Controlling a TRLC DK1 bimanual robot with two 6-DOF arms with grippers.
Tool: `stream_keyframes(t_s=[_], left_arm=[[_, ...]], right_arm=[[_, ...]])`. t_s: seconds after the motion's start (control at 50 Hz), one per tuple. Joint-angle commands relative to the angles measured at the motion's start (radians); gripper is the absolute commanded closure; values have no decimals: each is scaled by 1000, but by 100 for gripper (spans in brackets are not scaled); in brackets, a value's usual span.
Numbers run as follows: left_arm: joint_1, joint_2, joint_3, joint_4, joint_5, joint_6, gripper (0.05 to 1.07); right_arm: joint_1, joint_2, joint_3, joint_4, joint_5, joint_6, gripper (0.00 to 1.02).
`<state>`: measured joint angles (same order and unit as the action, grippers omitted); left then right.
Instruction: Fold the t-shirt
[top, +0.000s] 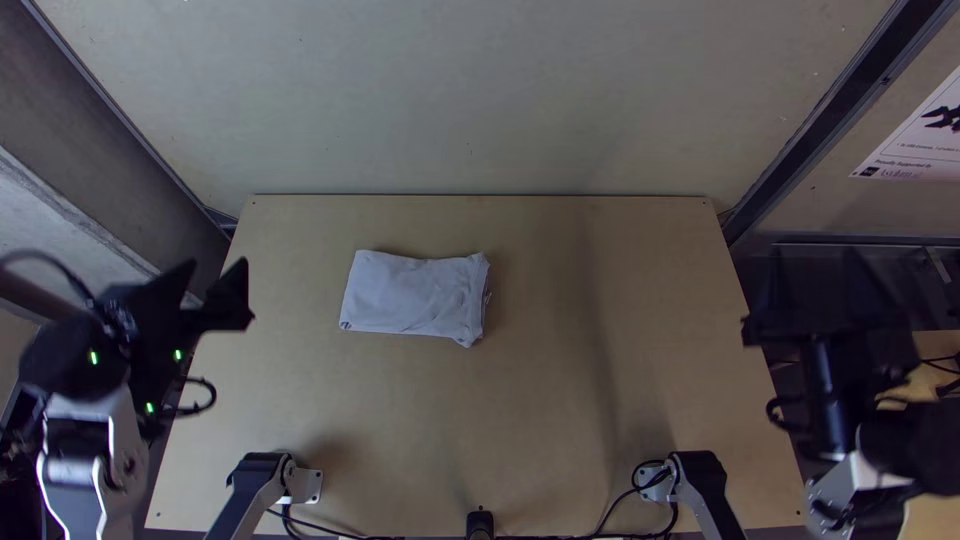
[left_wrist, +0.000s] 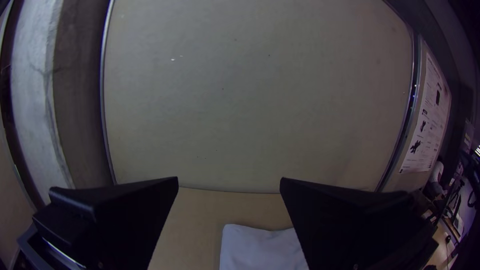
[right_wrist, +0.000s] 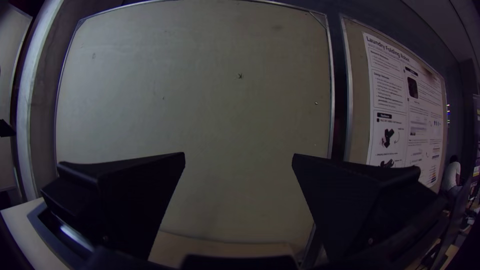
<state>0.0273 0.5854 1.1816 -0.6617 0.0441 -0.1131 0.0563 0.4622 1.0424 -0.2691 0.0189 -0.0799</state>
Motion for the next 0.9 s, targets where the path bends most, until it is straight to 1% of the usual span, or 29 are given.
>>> stream_keyframes(t_s=[0.0,0.1,0.2,0.28,0.32,0.34,0.36,0.4,0.44,0.5,0.58,0.68,0.76,0.82,0.88], left_arm=[[-3,-164,-157,71,0,-16,10],[19,-320,-312,132,-9,26,10],[37,-483,-453,146,-7,90,10],[62,-584,-539,149,-7,110,10],[80,-590,-568,137,-9,119,10],[88,-590,-573,128,-9,116,10],[99,-590,-580,137,-10,112,10],[115,-590,-609,168,-10,116,10],[132,-592,-655,206,-13,139,10],[160,-592,-718,260,-13,141,10],[172,-592,-813,353,-12,141,10],[168,-592,-893,390,-12,132,10],[161,-592,-941,395,-9,116,9],[152,-592,-973,409,-9,119,10],[134,-590,-1005,430,-9,130,10]], right_arm=[[-7,-137,-122,19,7,9,4],[-9,-254,-226,18,7,14,4],[-9,-372,-312,14,7,35,4],[-9,-461,-370,8,7,45,4],[-7,-471,-392,4,7,46,4],[-10,-470,-389,-22,7,52,4],[-15,-468,-387,-41,7,69,4],[-24,-468,-403,-41,9,89,4],[-24,-470,-432,-36,9,89,4],[-30,-470,-478,-27,9,95,4],[-33,-470,-570,28,7,103,4],[-35,-470,-676,94,7,108,4],[-35,-470,-762,136,7,150,4],[-27,-470,-811,146,7,150,4],[-24,-470,-861,195,7,150,4]])
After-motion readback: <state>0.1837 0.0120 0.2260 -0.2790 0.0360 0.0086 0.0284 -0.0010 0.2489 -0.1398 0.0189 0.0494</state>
